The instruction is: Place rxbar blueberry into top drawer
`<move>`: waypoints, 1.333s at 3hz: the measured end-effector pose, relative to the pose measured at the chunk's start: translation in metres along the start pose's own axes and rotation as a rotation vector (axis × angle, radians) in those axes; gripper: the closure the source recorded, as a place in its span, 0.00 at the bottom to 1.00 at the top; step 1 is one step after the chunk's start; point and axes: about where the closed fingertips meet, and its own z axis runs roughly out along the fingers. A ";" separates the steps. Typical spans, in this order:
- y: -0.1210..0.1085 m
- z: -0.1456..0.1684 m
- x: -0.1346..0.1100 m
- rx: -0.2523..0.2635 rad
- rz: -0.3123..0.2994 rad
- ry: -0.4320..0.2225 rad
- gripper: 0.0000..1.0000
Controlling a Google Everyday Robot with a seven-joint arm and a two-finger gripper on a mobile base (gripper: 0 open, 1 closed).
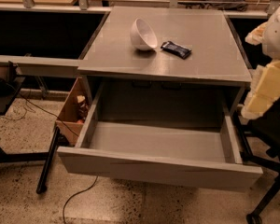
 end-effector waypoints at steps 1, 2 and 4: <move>-0.032 0.006 -0.009 0.031 0.052 -0.030 0.00; -0.068 0.019 -0.025 0.057 0.106 -0.064 0.00; -0.137 0.074 -0.089 0.078 0.203 -0.120 0.00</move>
Offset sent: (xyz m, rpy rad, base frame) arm 0.1350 0.0117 0.0065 0.1411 -0.0851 -0.1665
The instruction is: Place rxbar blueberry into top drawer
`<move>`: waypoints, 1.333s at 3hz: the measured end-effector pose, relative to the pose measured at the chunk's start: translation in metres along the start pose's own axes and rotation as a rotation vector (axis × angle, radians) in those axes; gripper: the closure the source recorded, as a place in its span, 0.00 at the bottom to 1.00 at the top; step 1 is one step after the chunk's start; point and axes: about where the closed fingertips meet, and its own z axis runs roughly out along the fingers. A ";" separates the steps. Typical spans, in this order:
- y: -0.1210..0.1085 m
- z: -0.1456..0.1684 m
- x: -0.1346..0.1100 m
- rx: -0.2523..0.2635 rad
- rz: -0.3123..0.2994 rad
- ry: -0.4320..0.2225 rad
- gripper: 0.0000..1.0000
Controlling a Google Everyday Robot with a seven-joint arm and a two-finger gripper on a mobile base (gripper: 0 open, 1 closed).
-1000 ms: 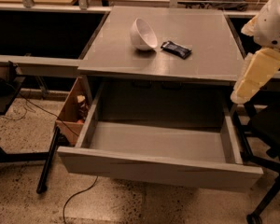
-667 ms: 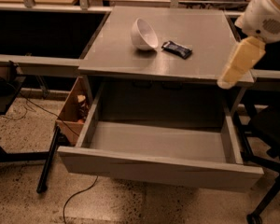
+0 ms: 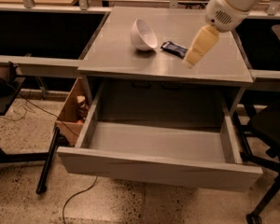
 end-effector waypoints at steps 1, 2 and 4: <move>-0.011 0.026 -0.027 0.004 0.051 -0.026 0.00; -0.025 0.054 -0.052 -0.012 0.132 -0.061 0.00; -0.069 0.108 -0.057 -0.037 0.365 -0.110 0.00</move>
Offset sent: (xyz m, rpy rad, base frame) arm 0.1087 0.0649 -0.0256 0.2083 0.0242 -0.1781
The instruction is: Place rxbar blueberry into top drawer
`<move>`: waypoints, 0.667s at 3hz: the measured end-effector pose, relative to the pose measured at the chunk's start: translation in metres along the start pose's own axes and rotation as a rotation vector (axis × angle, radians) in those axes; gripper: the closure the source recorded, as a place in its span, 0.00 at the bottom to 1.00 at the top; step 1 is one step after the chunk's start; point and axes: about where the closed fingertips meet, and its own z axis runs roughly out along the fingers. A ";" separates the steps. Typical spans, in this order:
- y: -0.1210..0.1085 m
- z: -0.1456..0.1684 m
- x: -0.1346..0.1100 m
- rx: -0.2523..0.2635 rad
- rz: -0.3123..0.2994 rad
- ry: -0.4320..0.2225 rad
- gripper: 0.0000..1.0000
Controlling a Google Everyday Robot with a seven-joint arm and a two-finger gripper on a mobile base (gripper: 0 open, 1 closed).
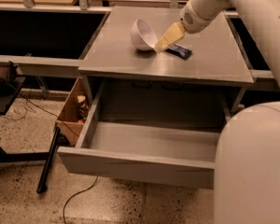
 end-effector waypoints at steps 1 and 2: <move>-0.020 0.018 0.006 -0.014 0.062 -0.028 0.00; -0.036 0.026 0.013 0.002 0.137 -0.062 0.00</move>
Offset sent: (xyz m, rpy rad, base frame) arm 0.0361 -0.0452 -0.0397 0.1648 -0.0242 -0.2178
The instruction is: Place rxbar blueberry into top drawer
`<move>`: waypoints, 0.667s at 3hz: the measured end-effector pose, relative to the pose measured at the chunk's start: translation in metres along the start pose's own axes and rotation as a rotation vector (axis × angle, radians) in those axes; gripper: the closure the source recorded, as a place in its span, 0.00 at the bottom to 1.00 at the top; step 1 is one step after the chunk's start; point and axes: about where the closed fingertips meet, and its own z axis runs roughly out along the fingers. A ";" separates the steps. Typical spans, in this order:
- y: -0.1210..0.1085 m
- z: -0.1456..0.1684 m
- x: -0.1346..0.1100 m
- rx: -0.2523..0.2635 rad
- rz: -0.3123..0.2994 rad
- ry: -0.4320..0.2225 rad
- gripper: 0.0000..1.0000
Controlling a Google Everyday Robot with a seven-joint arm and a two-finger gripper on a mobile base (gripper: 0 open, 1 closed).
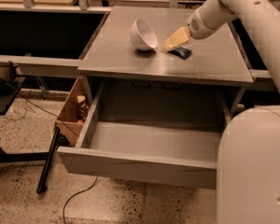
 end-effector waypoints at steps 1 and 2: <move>-0.011 0.012 -0.001 0.043 0.053 -0.022 0.00; -0.028 0.030 0.006 0.100 0.098 -0.021 0.00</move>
Offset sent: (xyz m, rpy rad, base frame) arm 0.0326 -0.0208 -0.0336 -0.0070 -0.0458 -0.1976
